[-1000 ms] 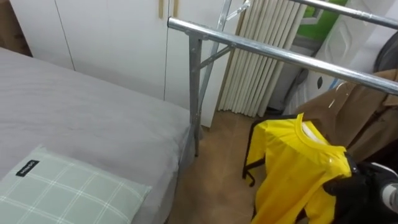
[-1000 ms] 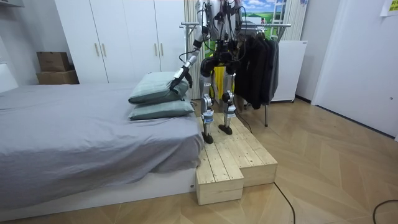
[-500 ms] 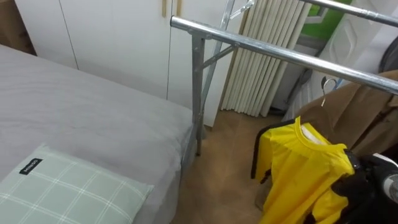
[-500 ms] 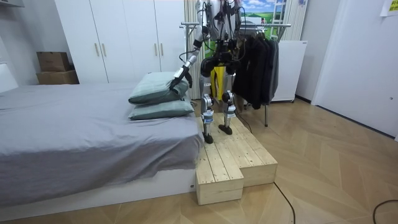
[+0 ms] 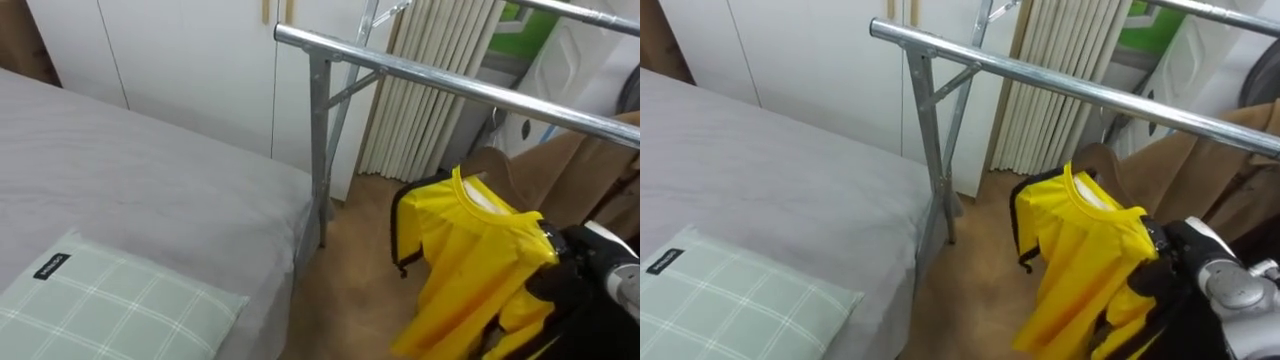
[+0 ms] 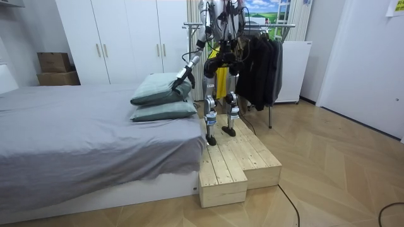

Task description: Hang clothes

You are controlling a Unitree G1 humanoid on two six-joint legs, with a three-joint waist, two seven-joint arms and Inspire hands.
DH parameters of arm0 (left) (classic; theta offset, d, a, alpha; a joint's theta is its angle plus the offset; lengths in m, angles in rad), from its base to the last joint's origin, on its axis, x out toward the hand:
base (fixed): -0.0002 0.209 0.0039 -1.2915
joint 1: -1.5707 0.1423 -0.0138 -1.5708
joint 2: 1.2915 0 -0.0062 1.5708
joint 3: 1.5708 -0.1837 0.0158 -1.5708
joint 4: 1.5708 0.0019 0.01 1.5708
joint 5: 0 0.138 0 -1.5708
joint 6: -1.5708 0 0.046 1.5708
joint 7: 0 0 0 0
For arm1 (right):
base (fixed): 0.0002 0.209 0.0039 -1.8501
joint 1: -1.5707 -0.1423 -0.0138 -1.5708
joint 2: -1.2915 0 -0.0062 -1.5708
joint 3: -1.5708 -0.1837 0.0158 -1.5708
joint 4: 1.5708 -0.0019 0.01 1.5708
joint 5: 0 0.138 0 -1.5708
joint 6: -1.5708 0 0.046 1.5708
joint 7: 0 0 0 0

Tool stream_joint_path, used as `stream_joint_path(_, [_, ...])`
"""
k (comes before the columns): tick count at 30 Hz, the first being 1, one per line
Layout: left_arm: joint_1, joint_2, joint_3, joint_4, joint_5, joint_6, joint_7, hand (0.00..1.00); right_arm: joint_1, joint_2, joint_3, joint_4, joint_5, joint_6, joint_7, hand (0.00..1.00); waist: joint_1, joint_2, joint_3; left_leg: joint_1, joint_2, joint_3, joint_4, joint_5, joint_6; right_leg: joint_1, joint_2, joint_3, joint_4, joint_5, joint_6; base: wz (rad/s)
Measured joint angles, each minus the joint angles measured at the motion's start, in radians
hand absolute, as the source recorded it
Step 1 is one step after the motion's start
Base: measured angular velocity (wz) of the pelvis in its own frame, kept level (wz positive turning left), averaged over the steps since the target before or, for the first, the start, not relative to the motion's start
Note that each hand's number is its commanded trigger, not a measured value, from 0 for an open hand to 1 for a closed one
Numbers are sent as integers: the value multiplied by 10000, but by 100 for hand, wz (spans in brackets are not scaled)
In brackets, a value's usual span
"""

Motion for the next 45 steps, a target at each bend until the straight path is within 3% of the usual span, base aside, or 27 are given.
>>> stream_joint_path(10, [26,0,-188,-7,0,1,66,0,667,1,-15,-897,-609,-1,-346,100,-159,89,-36,-21,-50,-179,-3,14,10,57,-81,-221,-2,-50,16,6])
stream_joint_path(14, [31,0,-189,-7,0,1,67,0,830,-1,-19,-1450,-1389,2,-391,100,-177,89,-37,-19,-49,-189,0,28,1,51,-80,-222,-5,-54,11,0])
stream_joint_path(22, [30,-65,-186,-9,-6,7,75,0,1970,77,-79,-4001,-4011,8,-490,100,-176,169,-32,77,-51,-74,2,46,9,51,-60,-72,33,-50,8,-4])
stream_joint_path(29, [30,-202,-225,-9,-13,8,76,0,2571,732,-83,-5205,-6383,-31,-1260,100,-221,492,-33,173,-47,110,-23,45,6,-16,-22,115,196,-54,17,-8])
stream_joint_path(35, [12,-323,-220,-8,-20,9,327,0,3125,903,-109,-6363,-7174,-63,-1606,100,-383,492,-37,82,-46,104,-49,69,-14,-150,-20,121,275,-52,11,0])
stream_joint_path(38, [12,-401,-212,-8,-89,42,550,0,3350,1099,-174,-6880,-7237,-84,-1886,100,-432,492,-36,124,-42,174,-44,69,-12,-154,38,340,318,-52,11,-8])
stream_joint_path(45, [13,-465,-210,-9,-340,50,738,0,3358,1459,-455,-7568,-7406,-125,-2181,100,-472,496,-32,143,-30,287,-34,71,-15,-178,69,444,344,-49,10,-4])
